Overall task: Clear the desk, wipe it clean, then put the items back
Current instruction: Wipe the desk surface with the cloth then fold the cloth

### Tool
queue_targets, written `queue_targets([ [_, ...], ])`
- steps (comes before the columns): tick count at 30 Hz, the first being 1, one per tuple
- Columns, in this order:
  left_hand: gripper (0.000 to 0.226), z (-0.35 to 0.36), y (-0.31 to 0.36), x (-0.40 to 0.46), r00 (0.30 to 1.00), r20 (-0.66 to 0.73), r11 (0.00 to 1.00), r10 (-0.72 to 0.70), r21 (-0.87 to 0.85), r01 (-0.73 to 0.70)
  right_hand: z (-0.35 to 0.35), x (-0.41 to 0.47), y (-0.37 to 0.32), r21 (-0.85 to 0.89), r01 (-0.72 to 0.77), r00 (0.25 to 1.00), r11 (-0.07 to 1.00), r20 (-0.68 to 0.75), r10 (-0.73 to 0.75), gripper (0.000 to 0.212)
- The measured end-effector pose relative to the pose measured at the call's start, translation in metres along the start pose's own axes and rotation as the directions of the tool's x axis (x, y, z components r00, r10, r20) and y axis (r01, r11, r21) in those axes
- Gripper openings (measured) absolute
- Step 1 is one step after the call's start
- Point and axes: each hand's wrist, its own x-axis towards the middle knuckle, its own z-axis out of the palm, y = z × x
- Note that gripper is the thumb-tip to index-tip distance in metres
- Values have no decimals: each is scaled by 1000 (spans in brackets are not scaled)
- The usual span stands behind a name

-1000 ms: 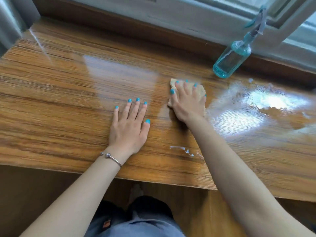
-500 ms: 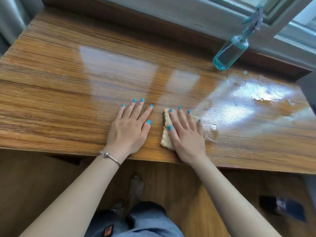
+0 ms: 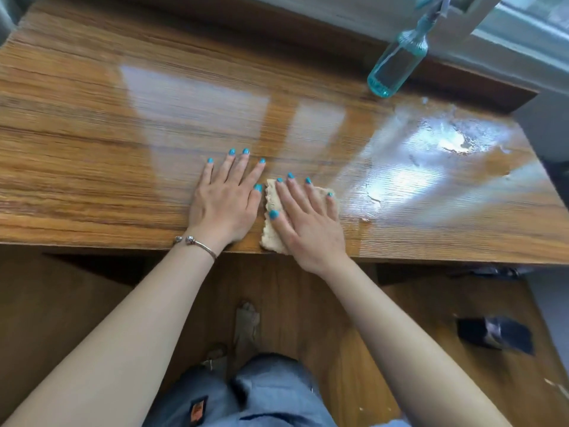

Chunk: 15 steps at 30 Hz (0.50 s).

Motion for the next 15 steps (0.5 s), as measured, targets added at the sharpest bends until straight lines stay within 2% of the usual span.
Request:
queue_targets([
  [1,54,0,0,0,1000,4,1000,2,-4,-2,-5,12,18,-9,-22,1000,1000,7,22,56],
  [3,53,1,1,-1,1000,8,1000,5,-17,-5,-14,30,69,6,-195,981,981,2,195,56],
  [6,53,4,3,0,1000,-4,1000,10,-25,-10,-23,27,128,31,-525,851,851,-8,525,57],
  [8,52,6,5,1,1000,-22,999,-10,-43,9,-18,25,111,43,-591,805,805,-27,593,57],
  [10,52,5,5,2,999,-24,999,-24,-44,22,-6,21,58,24,-479,877,878,-40,479,58],
  [12,52,4,3,2,999,-22,999,-27,-20,27,4,5,10,-29,-226,974,974,-42,224,57],
  [13,53,4,2,2,1000,-17,1000,-22,-9,22,5,-5,2,-45,-122,992,991,-15,122,55],
  [14,53,4,0,2,1000,-8,1000,-12,-3,12,2,-13,9,-42,-78,997,996,9,78,53],
  [15,53,4,0,1,1000,2,1000,-3,-2,3,-2,-20,29,-26,-106,994,994,17,106,52],
])
